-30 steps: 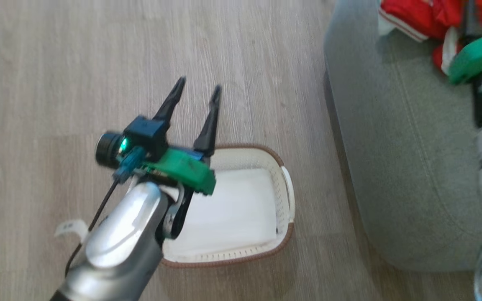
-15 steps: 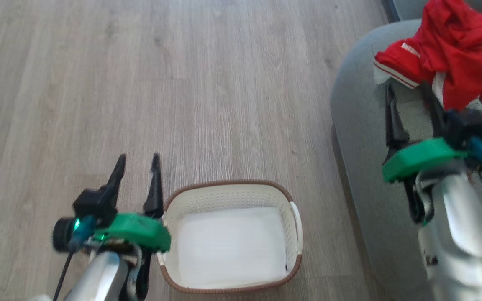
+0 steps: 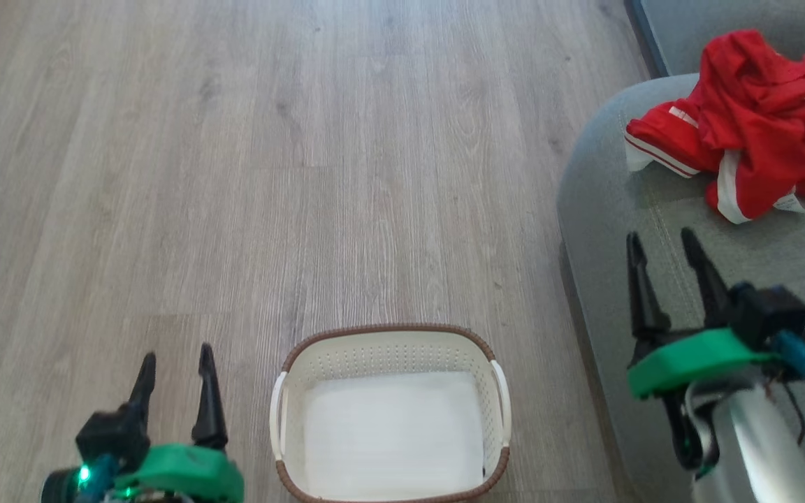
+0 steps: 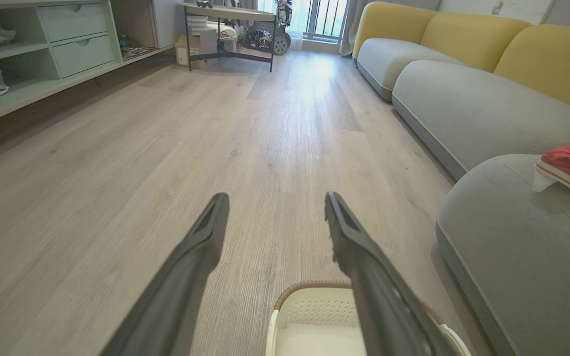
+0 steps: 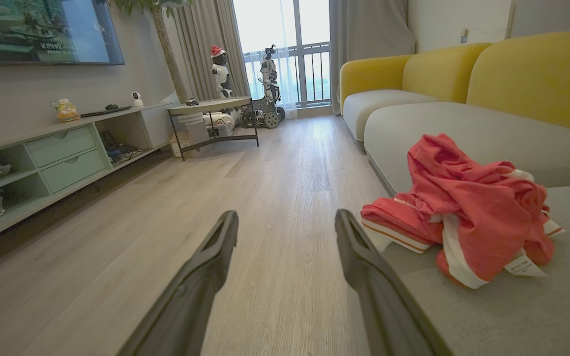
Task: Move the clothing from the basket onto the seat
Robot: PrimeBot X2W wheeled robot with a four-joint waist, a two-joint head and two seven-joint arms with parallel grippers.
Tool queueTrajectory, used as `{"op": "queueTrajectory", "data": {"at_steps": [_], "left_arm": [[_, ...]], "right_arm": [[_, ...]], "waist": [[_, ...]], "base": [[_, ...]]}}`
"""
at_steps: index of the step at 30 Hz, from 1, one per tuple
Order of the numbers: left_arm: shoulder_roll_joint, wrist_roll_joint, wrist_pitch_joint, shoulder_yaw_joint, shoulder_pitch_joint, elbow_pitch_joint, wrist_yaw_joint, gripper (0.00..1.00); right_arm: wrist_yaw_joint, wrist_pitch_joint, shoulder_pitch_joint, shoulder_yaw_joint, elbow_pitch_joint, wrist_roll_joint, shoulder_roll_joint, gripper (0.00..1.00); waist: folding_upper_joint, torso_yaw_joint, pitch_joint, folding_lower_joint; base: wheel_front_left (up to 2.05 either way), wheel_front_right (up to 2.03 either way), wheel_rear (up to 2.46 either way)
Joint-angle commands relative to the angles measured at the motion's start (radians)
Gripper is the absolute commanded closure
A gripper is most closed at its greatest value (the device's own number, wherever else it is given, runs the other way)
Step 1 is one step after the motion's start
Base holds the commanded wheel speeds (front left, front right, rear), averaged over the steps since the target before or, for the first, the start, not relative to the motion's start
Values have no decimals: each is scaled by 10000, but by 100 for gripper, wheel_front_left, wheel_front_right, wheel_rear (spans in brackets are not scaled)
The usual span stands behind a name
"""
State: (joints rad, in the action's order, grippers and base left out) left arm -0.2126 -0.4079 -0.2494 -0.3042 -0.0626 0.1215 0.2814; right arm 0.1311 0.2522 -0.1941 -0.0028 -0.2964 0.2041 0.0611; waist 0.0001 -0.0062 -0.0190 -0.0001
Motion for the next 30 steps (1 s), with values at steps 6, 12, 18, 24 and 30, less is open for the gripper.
{"op": "queueTrajectory", "data": {"at_steps": [6,12,18,24,30], "left_arm": [[-2,205,-124,812,-458,-515,-130,0],[152,310,-124,1013,-705,-524,-256,0],[306,456,-124,1170,-766,-470,-421,0],[406,633,-124,1328,-803,-424,-557,0],[479,739,-124,1430,-793,-386,-668,0]], "right_arm": [[-4,95,702,305,717,403,-107,0],[-4,95,1105,204,887,330,-107,0],[-4,95,1331,261,885,235,-108,0],[-4,95,1408,363,844,232,-108,0],[-4,95,1395,396,781,241,-108,0]], "waist": [[-1,50,260,1],[-1,89,379,1],[-1,102,499,1],[-1,135,574,1],[-1,167,576,1]], "base": [[0,0,0],[0,0,0],[0,0,0],[0,0,0],[0,0,0]]}}
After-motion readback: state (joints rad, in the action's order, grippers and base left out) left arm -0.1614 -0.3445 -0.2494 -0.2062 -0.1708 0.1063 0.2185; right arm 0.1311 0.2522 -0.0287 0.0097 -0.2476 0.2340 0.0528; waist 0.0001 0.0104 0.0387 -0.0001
